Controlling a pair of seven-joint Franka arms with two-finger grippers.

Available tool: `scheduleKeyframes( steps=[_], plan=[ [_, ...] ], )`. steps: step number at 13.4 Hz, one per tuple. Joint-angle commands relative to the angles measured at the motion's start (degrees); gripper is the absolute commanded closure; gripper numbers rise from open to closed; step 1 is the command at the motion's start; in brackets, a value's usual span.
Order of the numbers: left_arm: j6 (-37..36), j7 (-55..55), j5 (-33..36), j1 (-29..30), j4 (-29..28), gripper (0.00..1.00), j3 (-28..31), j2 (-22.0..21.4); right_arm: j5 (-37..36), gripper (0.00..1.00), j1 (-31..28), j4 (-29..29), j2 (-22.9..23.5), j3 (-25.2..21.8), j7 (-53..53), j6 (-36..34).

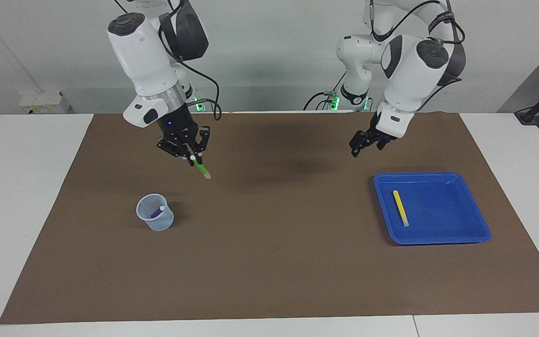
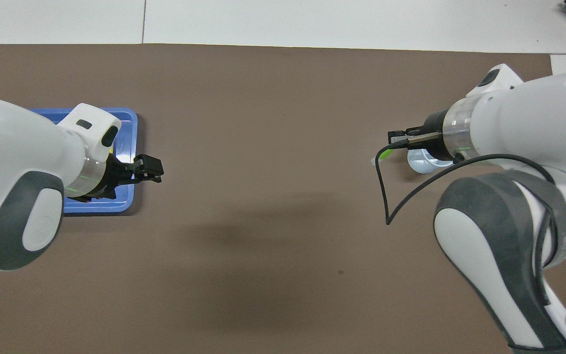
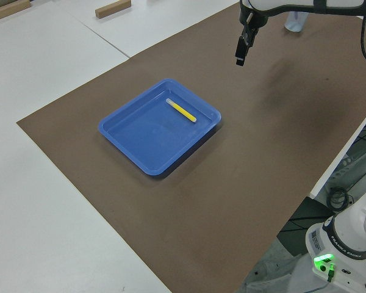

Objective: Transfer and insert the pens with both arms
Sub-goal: 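Carry the green pen to the cup while the left gripper withdraws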

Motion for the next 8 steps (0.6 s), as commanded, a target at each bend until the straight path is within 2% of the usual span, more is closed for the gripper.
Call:
scheduleKeyframes(
  steps=[1, 3, 6, 8],
  plan=[
    [-0.79, 5.87, 2.20, 3.03, 5.85, 0.00, -0.22, 5.73, -3.28, 1.00, -4.68, -0.53, -0.79, 0.72, -9.81, -0.97],
    [-0.18, 6.21, 5.71, 3.29, 9.54, 0.00, -0.13, 10.03, -4.43, 1.00, -7.84, -0.71, -0.71, 0.81, -18.51, -0.19],
    [0.17, 8.23, 6.16, 6.54, 15.61, 0.00, -0.22, 17.76, -4.52, 1.00, -10.40, -4.56, -0.71, 0.90, -20.21, 4.73],
    [1.05, 14.45, 6.16, 9.00, 19.73, 0.00, -0.13, 23.21, -4.43, 1.00, -10.75, -7.46, 0.08, 0.90, -20.74, 10.24]
  ],
)
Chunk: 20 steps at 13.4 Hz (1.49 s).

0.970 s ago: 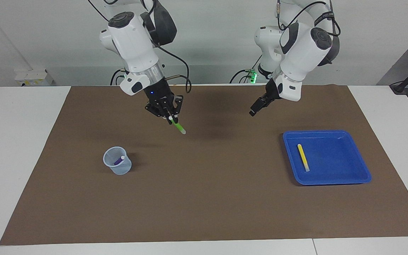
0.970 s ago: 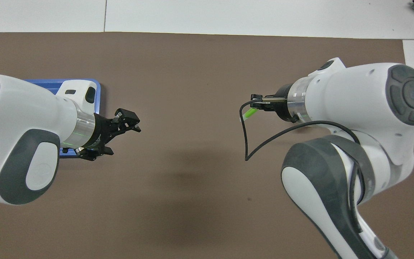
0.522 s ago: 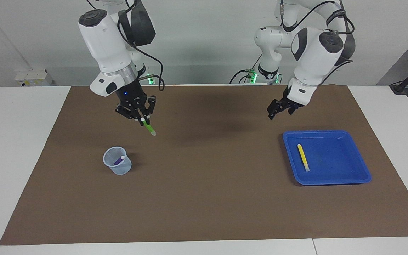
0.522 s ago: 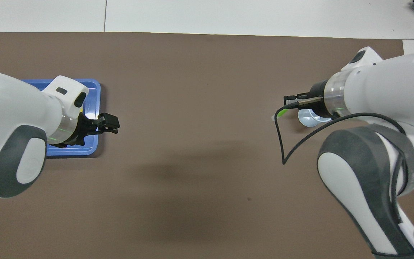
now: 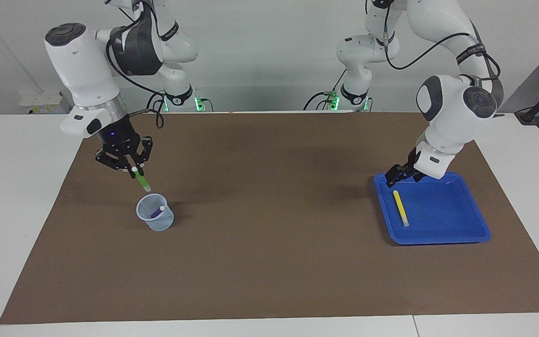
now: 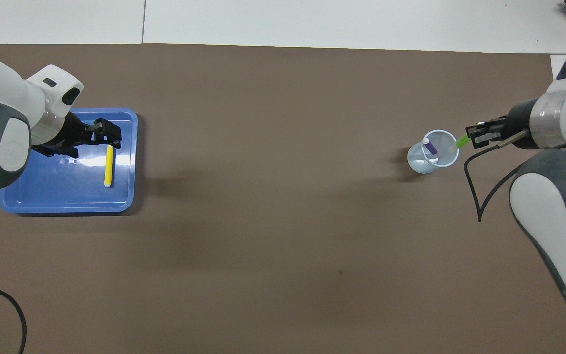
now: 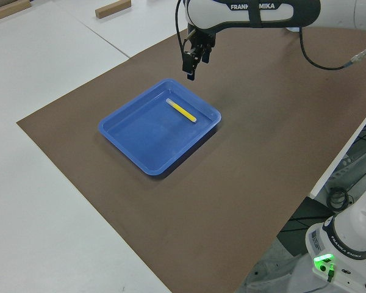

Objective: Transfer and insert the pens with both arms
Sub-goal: 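Carry the green pen to the cup while the left gripper withdraws, then insert the green pen into the white cup with the right gripper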

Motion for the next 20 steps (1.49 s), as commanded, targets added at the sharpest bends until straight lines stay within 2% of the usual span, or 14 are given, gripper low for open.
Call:
scheduleKeyframes(
  steps=[1, 3, 6, 11, 13, 14, 15, 17, 20],
  plan=[
    [0.36, 4.88, 1.12, 2.21, 7.61, 0.00, -0.47, 8.12, -0.98, 1.00, -1.14, -4.56, 1.01, 0.97, -1.50, 7.66],
    [4.90, 4.97, 1.91, 2.12, 7.81, 0.00, -0.47, 10.34, -0.98, 1.00, -1.58, -4.75, 2.42, 0.97, -1.86, 8.47],
    [7.20, 6.72, 1.92, 2.30, 7.11, 0.01, -0.38, 11.74, -0.98, 1.00, -2.10, -5.62, 3.66, 0.97, -1.16, 10.76],
    [12.92, 7.96, 1.83, 3.34, 0.78, 0.08, -0.29, 11.05, 0.34, 1.00, -2.10, -7.47, 3.84, 1.06, 4.19, 10.50],
    [13.54, 10.33, 1.83, 4.49, -0.44, 0.10, -0.29, 10.87, 5.05, 1.00, -2.28, -7.74, 3.84, 0.97, 4.64, 10.41],
    [14.59, 10.33, 1.83, 4.50, -1.59, 0.12, -0.29, 10.61, 5.78, 0.92, -2.37, -7.65, 3.84, 0.97, 4.65, 10.50],
    [15.29, 10.33, 1.83, 4.41, -2.38, 0.15, -0.38, 10.52, 5.79, 0.80, -2.45, -7.74, 3.84, 0.97, 4.56, 10.50],
    [15.65, 10.33, 1.74, 4.41, -3.35, 0.19, -0.38, 10.17, 5.79, 0.02, -2.37, -7.65, 3.84, 0.97, 4.47, 10.67],
    [17.85, 10.33, 1.74, 4.32, -5.37, 0.23, -0.47, 9.64, 5.79, 0.00, -2.46, -7.56, 3.84, 0.97, 4.56, 10.41]
  ],
)
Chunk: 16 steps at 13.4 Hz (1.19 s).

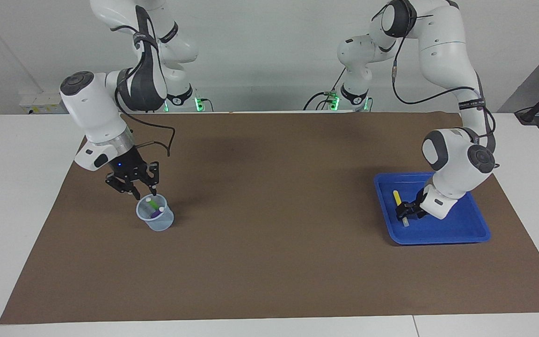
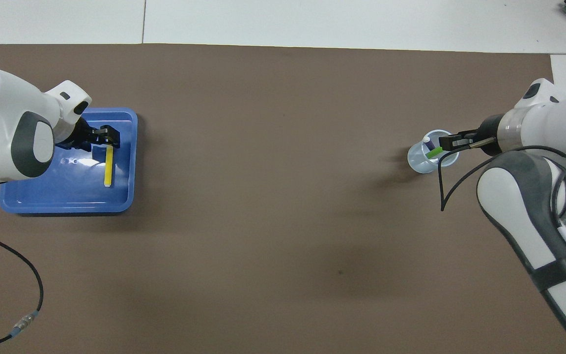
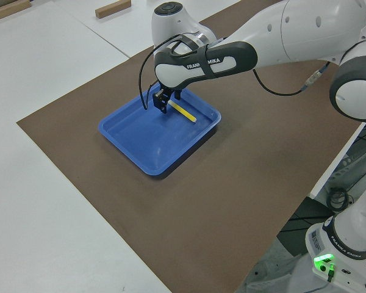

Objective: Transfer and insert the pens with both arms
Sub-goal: 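Insert the green pen into the white cup with the right gripper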

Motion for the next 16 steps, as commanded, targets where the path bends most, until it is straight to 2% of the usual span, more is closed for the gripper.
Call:
scheduleKeyframes(
  steps=[1, 4, 6, 9, 11, 12, 16],
  plan=[
    [2.28, 0.49, 1.04, 0.08, -3.42, 0.30, -0.12, -2.11, 0.87, 0.00, -1.15, -0.40, -0.42, 0.87, 0.53, 0.31],
    [2.19, 0.49, 1.04, -0.01, -3.51, 0.79, -0.12, -2.29, 0.78, 0.00, -0.98, 3.37, -1.99, 0.87, 0.70, -5.73],
    [1.84, 0.57, 1.04, 0.08, -3.68, 1.00, -0.12, -2.29, 0.78, 0.00, -0.36, 7.76, -3.66, 0.78, 0.88, -12.76],
    [1.31, 0.49, 0.77, 0.25, -3.33, 1.00, -0.21, -2.38, 0.17, 0.00, 0.34, 11.73, -7.08, 1.13, 1.93, -20.59],
    [-3.84, 0.57, -1.32, 0.78, 0.07, 1.00, -0.21, -2.29, 0.08, 0.00, 1.05, 12.35, -9.11, 1.22, 5.60, -23.16],
    [-5.70, 0.58, -2.81, 1.57, 2.53, 1.00, -0.12, -1.77, 0.25, 0.00, 1.13, 12.61, -9.55, 2.09, 6.93, -23.52],
    [-7.47, 0.49, -3.97, 4.20, 3.79, 1.00, -0.03, -3.25, 1.05, 0.00, 1.05, 13.23, -9.47, 6.92, 20.00, -21.68]
  ],
)
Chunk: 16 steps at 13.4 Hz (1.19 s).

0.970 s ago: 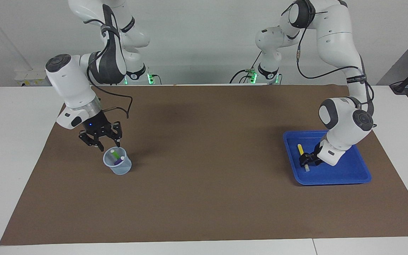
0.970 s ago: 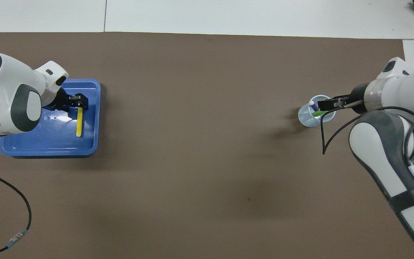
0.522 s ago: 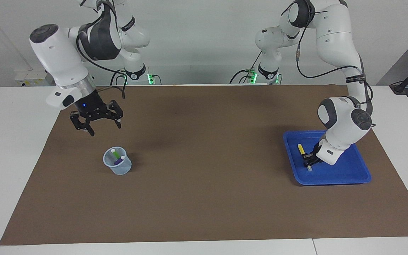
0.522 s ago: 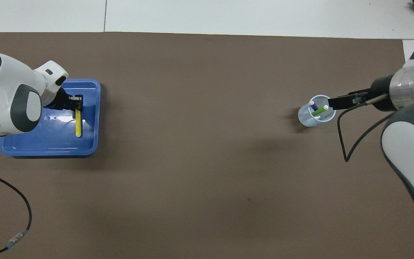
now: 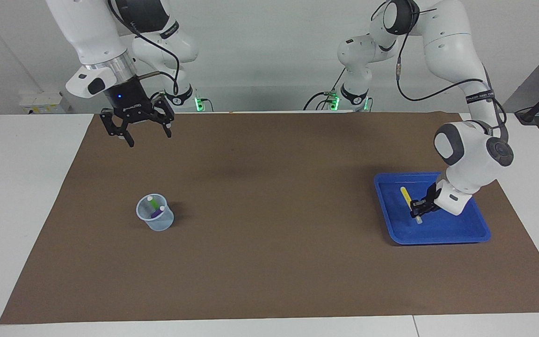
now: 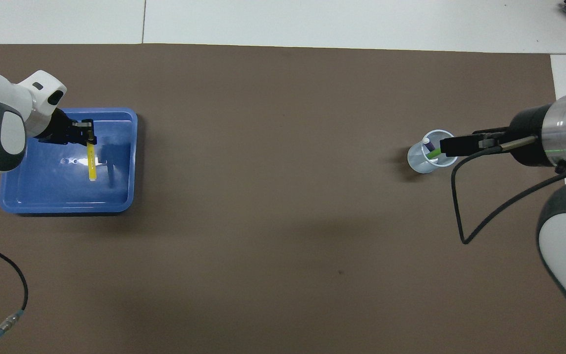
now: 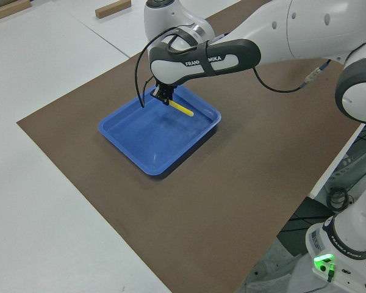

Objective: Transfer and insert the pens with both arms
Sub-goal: 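Lift the yellow pen with the left gripper while the right gripper rises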

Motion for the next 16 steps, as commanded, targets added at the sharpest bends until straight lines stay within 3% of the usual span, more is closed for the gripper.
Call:
scheduleKeyframes(
  steps=[1, 4, 8, 11, 16],
  plan=[
    [-4.77, 0.19, -1.01, 1.71, 0.28, 1.00, -0.17, -4.22, 0.96, 0.00, -0.17, 0.22, 0.37, 2.31, 7.93, 1.59],
    [-15.04, -0.51, -1.10, 1.88, 1.76, 1.00, -0.08, -10.82, 6.31, 0.00, -0.17, -0.40, 0.89, 2.84, 14.52, 5.54],
    [-33.06, -5.60, -0.84, 1.97, 6.78, 1.00, 0.01, -16.44, 9.93, 0.00, 2.99, -1.36, 1.07, 2.93, 27.78, 10.29],
    [-38.61, -6.75, -0.83, 0.92, 5.47, 1.00, -0.34, -22.60, 11.68, 0.00, 6.86, -2.86, 1.16, 2.93, 43.07, 15.91],
    [-37.76, -16.83, -1.10, -3.55, 4.85, 1.00, -0.87, -24.02, 16.86, 0.00, 12.13, -3.47, 1.95, 2.93, 61.63, 21.80]
  ],
)
